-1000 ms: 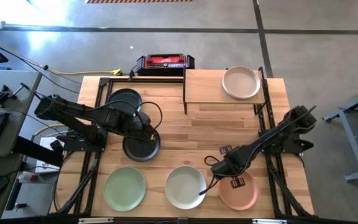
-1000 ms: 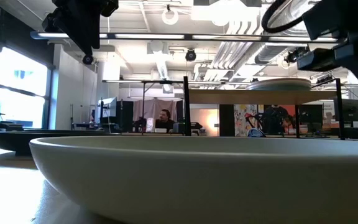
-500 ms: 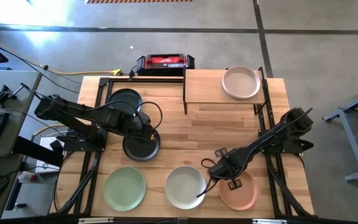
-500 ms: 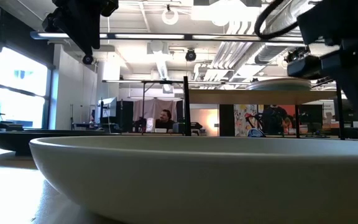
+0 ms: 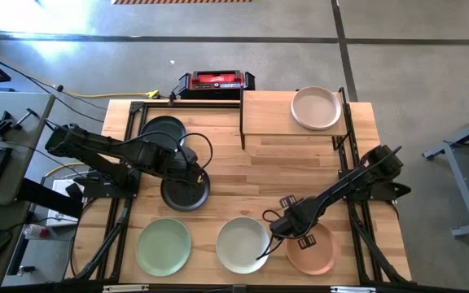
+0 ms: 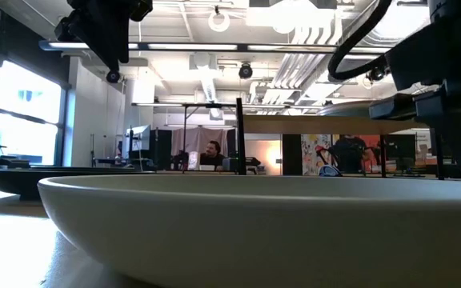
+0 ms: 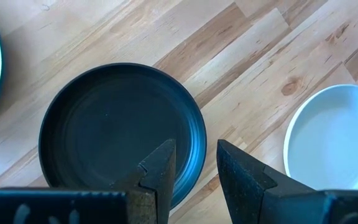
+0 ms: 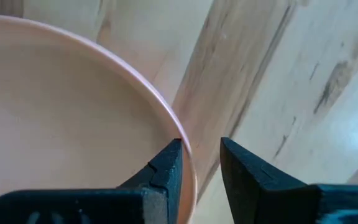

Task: Place and stack plates onto a shelf
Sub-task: Stack the orange plate on top of the white plate on the shelf

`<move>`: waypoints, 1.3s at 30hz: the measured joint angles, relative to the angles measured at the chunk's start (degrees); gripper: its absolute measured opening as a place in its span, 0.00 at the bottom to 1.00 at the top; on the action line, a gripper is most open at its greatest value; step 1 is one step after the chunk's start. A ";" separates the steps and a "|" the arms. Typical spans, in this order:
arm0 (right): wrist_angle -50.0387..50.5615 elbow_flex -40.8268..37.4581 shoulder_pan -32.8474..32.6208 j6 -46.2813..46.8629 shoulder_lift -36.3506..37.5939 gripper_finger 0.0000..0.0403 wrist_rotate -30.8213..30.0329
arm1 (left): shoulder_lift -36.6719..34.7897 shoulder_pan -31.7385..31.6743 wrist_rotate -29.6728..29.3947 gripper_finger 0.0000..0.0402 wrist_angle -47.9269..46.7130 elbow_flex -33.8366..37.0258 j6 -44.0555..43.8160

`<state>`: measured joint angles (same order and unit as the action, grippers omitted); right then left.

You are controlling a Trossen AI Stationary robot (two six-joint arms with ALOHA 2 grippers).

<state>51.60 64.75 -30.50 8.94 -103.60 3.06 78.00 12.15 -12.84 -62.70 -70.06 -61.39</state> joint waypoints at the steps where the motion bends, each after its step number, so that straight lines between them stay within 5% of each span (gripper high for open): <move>1: -0.28 0.00 0.00 -0.02 -0.36 0.22 0.07 | 0.00 0.00 0.00 0.26 0.00 0.00 0.00; 10: -0.35 0.09 -0.34 -0.16 -3.12 0.21 1.70 | 0.00 0.01 0.00 0.26 -0.01 0.00 0.04; 17: 1.60 0.09 -0.35 -0.47 -2.98 0.02 2.04 | 0.00 0.01 -0.87 0.26 -0.02 0.00 0.04; 24: 6.25 -0.02 -0.31 -0.41 -2.36 0.01 1.83 | 0.00 0.01 -1.44 0.26 -0.02 0.00 0.09; 39: 12.94 -0.02 0.58 14.27 10.51 0.00 -0.47 | 0.00 0.01 -1.50 0.26 -0.01 0.00 3.08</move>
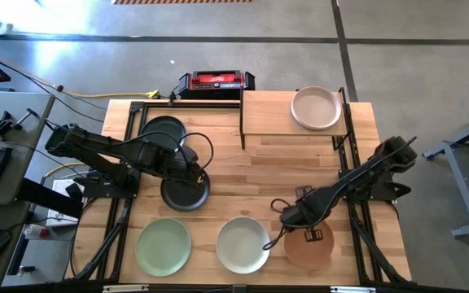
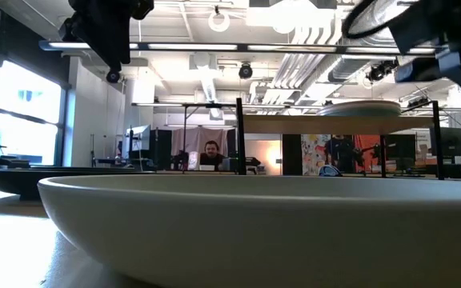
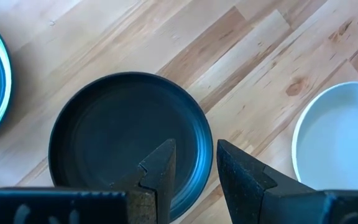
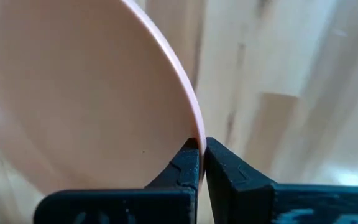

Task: Place and stack plates onto a shelf
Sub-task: Stack the orange plate on top of the white plate on the shelf

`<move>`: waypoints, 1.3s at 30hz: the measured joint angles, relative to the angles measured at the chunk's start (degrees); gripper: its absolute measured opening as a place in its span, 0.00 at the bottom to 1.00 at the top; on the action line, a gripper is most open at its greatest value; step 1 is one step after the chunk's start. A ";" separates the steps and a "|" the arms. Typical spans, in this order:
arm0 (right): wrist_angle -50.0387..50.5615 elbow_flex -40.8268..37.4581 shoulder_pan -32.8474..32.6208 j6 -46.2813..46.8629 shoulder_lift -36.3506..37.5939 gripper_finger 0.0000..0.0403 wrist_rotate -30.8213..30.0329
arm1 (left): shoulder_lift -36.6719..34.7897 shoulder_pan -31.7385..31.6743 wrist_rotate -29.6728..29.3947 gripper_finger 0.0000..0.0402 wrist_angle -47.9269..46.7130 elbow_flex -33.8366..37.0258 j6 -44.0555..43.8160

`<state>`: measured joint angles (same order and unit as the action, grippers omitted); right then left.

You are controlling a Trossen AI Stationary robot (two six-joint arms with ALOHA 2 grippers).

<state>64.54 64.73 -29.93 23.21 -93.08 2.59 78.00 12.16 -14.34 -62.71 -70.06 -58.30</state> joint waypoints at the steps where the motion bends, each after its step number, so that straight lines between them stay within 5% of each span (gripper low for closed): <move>1: 0.65 0.00 0.01 1.40 1.10 0.00 -0.57 | 0.00 0.00 0.00 0.26 0.00 0.00 0.33; 19: 10.16 0.00 8.73 31.35 24.87 0.00 -12.33 | 0.00 -0.01 -0.21 0.26 0.03 0.00 11.92; 31: 10.67 0.00 25.90 45.45 37.49 0.00 -23.82 | 0.00 -0.13 -2.94 0.26 -0.01 0.00 23.37; 39: 7.69 0.00 38.90 49.02 42.22 0.00 -24.46 | 0.00 -0.13 -3.11 0.26 -0.45 0.00 31.66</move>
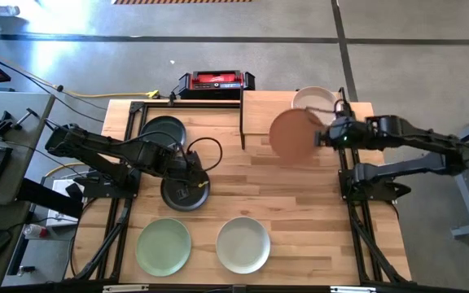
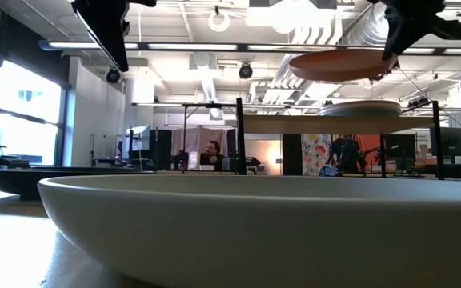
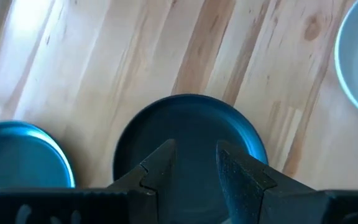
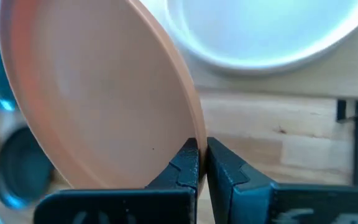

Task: Place and stack plates onto a shelf
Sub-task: Stack the orange plate on top of the white plate on the shelf

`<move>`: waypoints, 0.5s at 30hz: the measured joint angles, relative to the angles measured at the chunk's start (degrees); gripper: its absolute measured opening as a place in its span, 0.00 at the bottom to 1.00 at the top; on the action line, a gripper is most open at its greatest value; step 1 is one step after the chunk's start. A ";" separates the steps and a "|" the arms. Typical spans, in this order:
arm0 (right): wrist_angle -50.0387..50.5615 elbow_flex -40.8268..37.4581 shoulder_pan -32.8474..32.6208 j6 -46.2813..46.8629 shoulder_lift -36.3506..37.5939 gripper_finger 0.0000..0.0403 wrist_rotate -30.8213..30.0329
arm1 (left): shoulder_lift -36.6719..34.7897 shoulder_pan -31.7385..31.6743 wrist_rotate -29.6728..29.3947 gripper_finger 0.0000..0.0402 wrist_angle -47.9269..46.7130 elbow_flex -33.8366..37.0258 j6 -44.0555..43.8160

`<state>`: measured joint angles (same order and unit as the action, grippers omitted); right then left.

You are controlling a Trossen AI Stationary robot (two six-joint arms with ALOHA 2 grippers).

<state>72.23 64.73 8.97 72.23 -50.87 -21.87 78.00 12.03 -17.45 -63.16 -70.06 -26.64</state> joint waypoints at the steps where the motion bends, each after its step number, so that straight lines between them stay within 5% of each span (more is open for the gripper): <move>1: -1.05 0.00 1.66 -0.03 0.41 0.00 0.02 | 0.00 0.00 -0.13 0.26 0.00 0.00 0.98; 15: -5.38 0.02 23.41 2.43 3.73 0.00 0.82 | 0.00 -0.07 -4.50 0.26 -0.02 0.00 9.30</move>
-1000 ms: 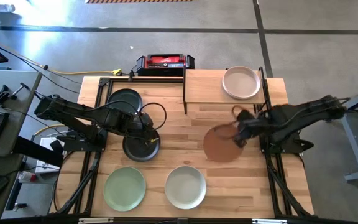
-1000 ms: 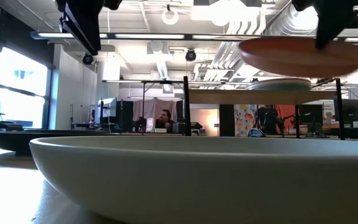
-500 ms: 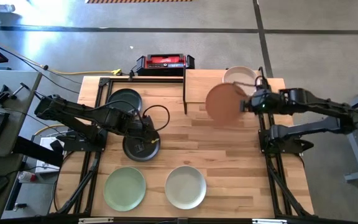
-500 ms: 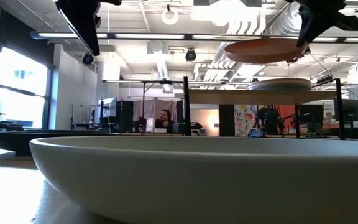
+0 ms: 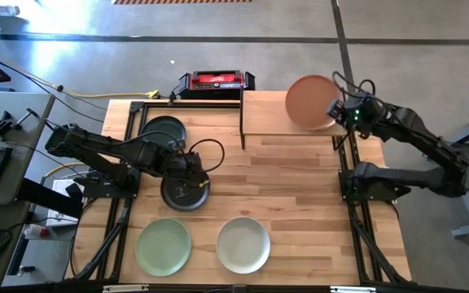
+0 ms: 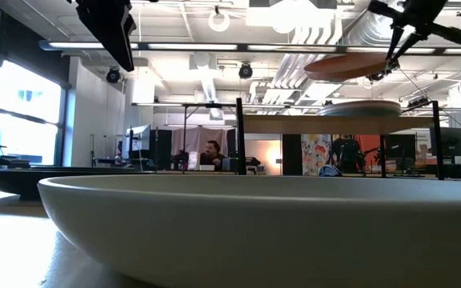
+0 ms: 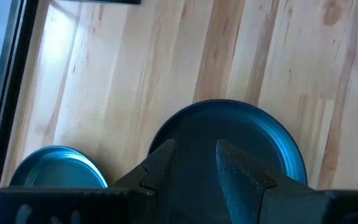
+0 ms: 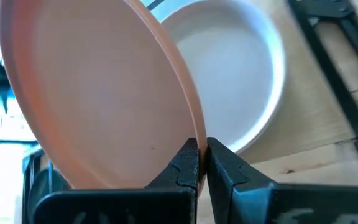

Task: Place and stack plates onto a shelf
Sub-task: Stack the orange plate on top of the white plate on the shelf

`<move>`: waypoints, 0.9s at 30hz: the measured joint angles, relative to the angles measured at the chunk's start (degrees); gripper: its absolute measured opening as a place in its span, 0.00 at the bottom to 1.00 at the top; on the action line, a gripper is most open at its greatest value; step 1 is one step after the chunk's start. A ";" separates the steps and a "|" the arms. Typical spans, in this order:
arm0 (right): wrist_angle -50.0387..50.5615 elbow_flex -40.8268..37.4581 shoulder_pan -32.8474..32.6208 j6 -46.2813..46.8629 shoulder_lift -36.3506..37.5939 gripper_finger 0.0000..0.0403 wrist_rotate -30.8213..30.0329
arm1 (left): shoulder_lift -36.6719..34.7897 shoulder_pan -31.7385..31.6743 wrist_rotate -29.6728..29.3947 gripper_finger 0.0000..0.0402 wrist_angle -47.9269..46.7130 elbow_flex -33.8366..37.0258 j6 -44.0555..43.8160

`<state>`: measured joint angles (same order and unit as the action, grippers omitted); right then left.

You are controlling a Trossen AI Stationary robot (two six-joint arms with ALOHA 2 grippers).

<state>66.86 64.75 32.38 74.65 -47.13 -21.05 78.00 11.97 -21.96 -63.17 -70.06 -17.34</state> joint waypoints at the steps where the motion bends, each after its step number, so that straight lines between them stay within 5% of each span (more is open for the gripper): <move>1: 0.08 0.00 1.53 0.02 0.00 0.00 0.42 | 0.00 0.00 0.00 0.26 0.01 0.00 0.00; 13: 1.27 0.00 17.36 -1.23 -2.41 0.00 10.43 | 0.00 0.00 -1.06 0.26 -0.06 0.00 0.04; 27: 0.88 0.00 23.55 -5.69 -8.50 0.00 15.33 | 0.00 -3.99 -1.70 0.26 -1.66 0.00 0.07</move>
<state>67.74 64.75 55.93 68.96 -55.64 -5.72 78.00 7.98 -23.66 -64.83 -70.06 -17.27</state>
